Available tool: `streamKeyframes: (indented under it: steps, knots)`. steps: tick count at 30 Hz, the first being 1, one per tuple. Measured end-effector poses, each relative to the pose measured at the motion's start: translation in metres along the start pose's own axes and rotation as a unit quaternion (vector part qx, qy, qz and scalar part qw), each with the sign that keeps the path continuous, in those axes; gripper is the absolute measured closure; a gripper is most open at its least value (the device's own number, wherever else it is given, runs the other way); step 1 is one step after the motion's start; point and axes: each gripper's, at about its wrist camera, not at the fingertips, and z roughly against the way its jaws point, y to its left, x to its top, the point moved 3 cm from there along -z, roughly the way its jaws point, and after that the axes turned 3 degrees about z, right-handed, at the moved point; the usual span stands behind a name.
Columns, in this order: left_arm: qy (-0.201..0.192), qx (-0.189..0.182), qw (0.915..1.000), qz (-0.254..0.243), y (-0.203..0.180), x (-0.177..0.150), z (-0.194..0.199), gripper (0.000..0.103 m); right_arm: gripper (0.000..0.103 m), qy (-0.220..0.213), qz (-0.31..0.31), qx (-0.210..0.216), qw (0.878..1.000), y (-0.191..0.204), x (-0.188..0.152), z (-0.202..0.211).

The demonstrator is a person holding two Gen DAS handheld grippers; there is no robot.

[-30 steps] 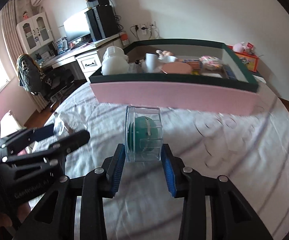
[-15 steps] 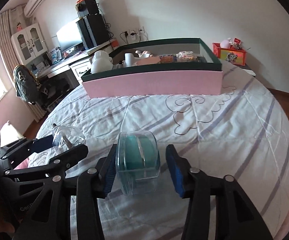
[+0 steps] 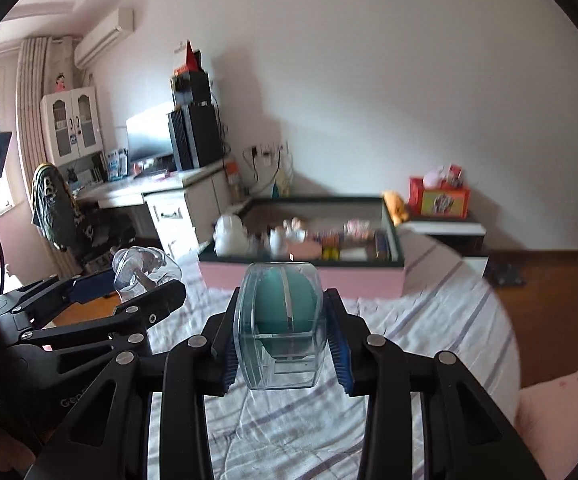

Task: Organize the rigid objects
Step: 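Carry the container over the pink box with the right tool while the left tool carries the bottle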

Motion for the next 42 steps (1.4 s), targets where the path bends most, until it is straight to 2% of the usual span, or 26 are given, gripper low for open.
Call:
streamKeyframes:
  steps: [5,11,17,23,27,32,37,42]
  knots:
    - [-0.059,0.016,0.9981,-0.004,0.001,0.023,0.038,0.043,0.064,-0.052,0.020,-0.015,0.998,0.010,0.025,0.037]
    - [-0.097,0.023,0.9950,-0.001,0.000,0.038,0.061,0.043,0.064,-0.093,0.037,-0.033,0.994,0.022,0.045,0.062]
    - [-0.103,0.025,0.9944,0.003,0.002,0.043,0.058,0.043,0.064,-0.112,0.044,-0.041,0.992,0.028,0.056,0.068]
    - [-0.102,0.027,0.9944,0.001,0.001,0.053,0.035,0.043,0.064,-0.111,0.048,-0.047,0.992,0.024,0.062,0.053]
    - [-0.093,0.026,0.9953,-0.006,0.002,0.063,0.001,0.043,0.064,-0.103,0.054,-0.050,0.992,0.017,0.069,0.032]
    - [-0.058,0.011,0.9982,-0.009,0.006,0.083,-0.074,0.043,0.064,-0.082,0.060,-0.053,0.993,0.001,0.084,-0.017]
    - [-0.001,0.024,0.9996,-0.017,0.009,0.087,-0.160,0.043,0.064,-0.041,0.056,-0.046,0.997,-0.024,0.093,-0.088]
    - [0.074,0.020,0.9970,-0.012,0.012,0.073,-0.240,0.043,0.064,0.029,0.034,-0.035,0.998,-0.050,0.078,-0.166]
